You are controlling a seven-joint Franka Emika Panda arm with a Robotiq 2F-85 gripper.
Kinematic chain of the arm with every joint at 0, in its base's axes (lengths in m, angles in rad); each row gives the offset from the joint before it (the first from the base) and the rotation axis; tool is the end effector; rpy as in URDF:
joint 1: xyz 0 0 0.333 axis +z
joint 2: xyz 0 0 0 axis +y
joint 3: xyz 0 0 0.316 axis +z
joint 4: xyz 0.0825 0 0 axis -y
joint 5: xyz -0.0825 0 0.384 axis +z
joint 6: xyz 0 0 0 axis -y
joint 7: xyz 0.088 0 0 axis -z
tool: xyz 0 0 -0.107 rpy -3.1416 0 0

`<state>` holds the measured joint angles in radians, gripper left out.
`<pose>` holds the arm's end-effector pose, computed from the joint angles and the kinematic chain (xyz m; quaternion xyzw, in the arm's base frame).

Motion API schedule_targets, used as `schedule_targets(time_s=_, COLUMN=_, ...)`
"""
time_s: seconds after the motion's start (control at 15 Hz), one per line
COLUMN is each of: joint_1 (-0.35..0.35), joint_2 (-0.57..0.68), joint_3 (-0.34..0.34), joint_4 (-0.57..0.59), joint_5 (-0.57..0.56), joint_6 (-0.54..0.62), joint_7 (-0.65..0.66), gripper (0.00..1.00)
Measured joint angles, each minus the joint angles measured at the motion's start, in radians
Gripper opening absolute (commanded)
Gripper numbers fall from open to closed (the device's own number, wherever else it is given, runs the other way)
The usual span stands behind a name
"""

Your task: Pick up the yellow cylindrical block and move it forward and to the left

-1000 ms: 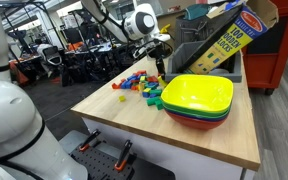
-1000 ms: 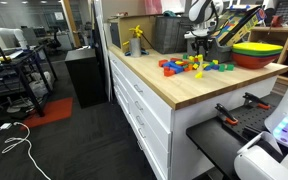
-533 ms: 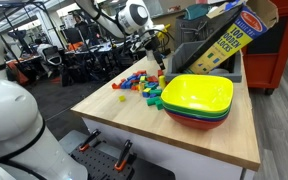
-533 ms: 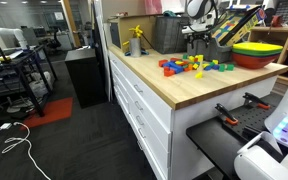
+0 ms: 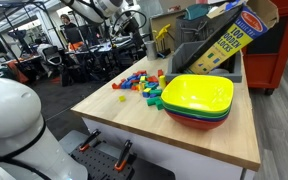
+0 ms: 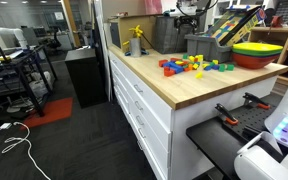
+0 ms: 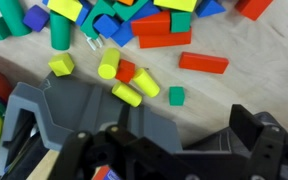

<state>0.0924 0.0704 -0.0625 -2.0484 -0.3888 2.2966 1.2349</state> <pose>0.5816 0.0097 0.4245 0.8702 -0.4588 0.1632 0.0756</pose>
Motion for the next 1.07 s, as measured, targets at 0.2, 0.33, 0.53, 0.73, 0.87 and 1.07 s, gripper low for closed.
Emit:
schedule_targets(time_s=0.2, joint_1=0.005, joint_2=-0.051, joint_3=0.056, joint_4=-0.012, joint_5=0.0, joint_6=-0.001, joint_7=0.007, gripper=1.0)
schedule_targets(time_s=0.33, joint_1=0.007, joint_2=-0.071, joint_3=0.086, joint_4=-0.017, joint_5=0.0, joint_6=-0.001, joint_7=0.006, gripper=1.0)
schedule_targets(time_s=0.53, joint_1=0.009, joint_2=-0.088, joint_3=0.125, joint_4=-0.018, joint_5=0.0, joint_6=-0.001, joint_7=-0.022, gripper=1.0)
schedule_targets(time_s=0.73, joint_1=0.012, joint_2=-0.102, joint_3=0.156, joint_4=-0.019, joint_5=0.016, joint_6=0.002, joint_7=-0.102, gripper=1.0)
schedule_targets(time_s=0.87, joint_1=0.017, joint_2=-0.109, joint_3=0.162, joint_4=-0.019, joint_5=0.027, joint_6=0.002, joint_7=-0.132, gripper=1.0)
schedule_targets(time_s=1.07, joint_1=0.019, joint_2=-0.111, joint_3=0.161, joint_4=-0.019, joint_5=0.027, joint_6=0.002, joint_7=-0.134, gripper=1.0)
